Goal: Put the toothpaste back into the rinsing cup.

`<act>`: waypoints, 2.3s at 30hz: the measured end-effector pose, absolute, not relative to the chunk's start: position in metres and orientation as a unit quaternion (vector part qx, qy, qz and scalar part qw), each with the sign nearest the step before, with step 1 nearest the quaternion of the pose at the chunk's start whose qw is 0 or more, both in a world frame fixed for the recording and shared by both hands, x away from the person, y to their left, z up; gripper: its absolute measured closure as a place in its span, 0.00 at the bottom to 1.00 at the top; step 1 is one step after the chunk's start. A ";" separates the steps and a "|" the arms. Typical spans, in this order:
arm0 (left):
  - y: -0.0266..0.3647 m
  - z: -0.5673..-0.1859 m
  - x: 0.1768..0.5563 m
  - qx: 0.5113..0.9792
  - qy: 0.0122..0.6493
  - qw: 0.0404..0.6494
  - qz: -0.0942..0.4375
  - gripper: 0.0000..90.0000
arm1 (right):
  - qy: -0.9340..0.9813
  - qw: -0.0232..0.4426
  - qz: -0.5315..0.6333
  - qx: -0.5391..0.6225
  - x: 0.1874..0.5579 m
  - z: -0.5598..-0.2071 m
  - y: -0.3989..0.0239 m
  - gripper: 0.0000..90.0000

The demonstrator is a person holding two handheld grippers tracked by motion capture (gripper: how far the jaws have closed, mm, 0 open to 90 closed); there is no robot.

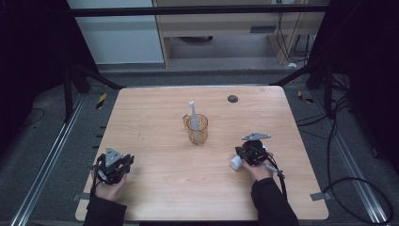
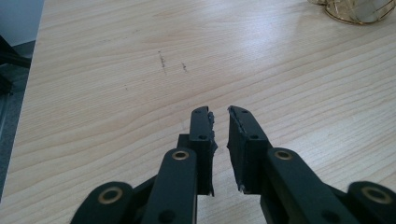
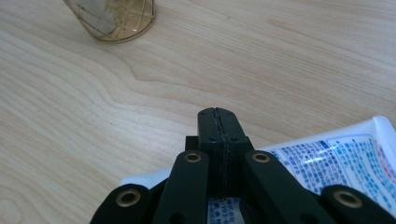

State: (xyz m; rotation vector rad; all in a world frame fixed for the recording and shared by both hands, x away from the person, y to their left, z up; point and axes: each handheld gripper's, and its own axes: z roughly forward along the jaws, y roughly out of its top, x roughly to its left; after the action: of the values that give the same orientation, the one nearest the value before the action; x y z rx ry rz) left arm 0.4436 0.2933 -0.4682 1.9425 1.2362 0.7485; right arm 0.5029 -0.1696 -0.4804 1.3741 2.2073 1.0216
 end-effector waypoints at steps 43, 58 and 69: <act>0.293 -0.469 0.443 0.751 0.480 0.350 0.287 0.87 | 0.789 0.147 0.362 0.475 0.446 -0.478 -0.201 1.00; 0.292 -0.469 0.443 0.752 0.479 0.351 0.288 0.87 | 0.784 0.151 0.353 0.488 0.441 -0.480 -0.217 1.00; 0.292 -0.469 0.443 0.751 0.479 0.351 0.288 0.86 | 0.785 0.156 0.359 0.479 0.441 -0.474 -0.215 0.97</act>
State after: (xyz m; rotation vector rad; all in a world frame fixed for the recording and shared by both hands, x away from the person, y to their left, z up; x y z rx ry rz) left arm 0.4434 0.2923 -0.4689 1.9456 1.2406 0.7453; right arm 0.4407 -0.2154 -0.4743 1.3722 2.2493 1.0291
